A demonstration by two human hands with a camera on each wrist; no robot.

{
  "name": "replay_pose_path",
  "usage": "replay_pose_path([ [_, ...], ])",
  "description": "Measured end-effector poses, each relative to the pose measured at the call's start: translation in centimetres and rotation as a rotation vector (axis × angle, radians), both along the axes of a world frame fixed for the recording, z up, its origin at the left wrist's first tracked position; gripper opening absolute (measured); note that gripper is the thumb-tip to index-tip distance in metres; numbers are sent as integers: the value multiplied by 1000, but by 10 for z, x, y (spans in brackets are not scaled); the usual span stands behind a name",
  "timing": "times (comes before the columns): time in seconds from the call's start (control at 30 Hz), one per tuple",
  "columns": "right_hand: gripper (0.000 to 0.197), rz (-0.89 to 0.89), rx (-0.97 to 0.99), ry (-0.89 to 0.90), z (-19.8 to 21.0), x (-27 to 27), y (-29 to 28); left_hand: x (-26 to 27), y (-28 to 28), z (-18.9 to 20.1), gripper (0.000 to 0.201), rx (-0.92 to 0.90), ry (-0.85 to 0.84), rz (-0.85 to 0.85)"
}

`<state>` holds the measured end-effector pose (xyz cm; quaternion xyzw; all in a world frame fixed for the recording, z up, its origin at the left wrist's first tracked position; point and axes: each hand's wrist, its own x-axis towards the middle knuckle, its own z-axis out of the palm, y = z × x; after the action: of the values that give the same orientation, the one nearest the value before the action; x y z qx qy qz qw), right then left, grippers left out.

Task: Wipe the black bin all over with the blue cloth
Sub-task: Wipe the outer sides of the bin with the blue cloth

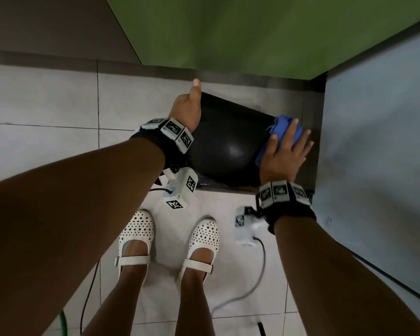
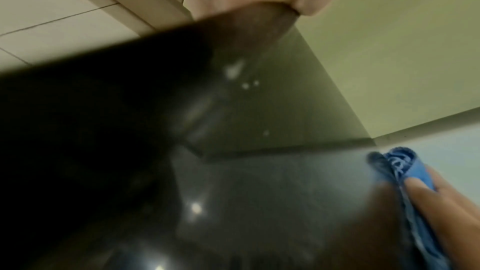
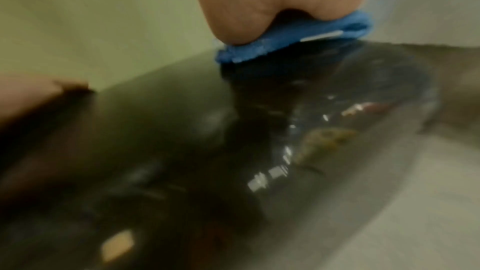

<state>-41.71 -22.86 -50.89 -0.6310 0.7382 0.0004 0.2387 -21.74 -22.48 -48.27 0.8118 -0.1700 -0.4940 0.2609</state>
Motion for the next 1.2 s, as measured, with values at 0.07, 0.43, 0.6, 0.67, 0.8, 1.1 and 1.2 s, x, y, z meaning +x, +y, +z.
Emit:
replay_pose_path([
  [0.07, 53, -89, -3, 57, 1, 22, -5, -1, -1, 1, 56, 8, 5, 18],
  [0.43, 50, 724, -132, -97, 3, 45, 78, 0, -1, -1, 59, 40, 3, -13],
  [0.6, 61, 327, -19, 26, -5, -17, 64, 0, 1, 2, 60, 20, 21, -16],
  [0.67, 60, 156, 0, 44, -5, -17, 58, 0, 1, 6, 60, 21, 18, -50],
  [0.8, 58, 122, -3, 75, -4, -9, 58, 3, 6, 10, 70, 18, 96, -89],
  [1.1, 55, 30, 16, 61, 0, 4, 52, -15, 88, 5, 78, 103, 199, -83],
  [1.2, 54, 36, 6, 51, 3, 4, 45, -17, 80, 11, 69, 102, 143, -59],
])
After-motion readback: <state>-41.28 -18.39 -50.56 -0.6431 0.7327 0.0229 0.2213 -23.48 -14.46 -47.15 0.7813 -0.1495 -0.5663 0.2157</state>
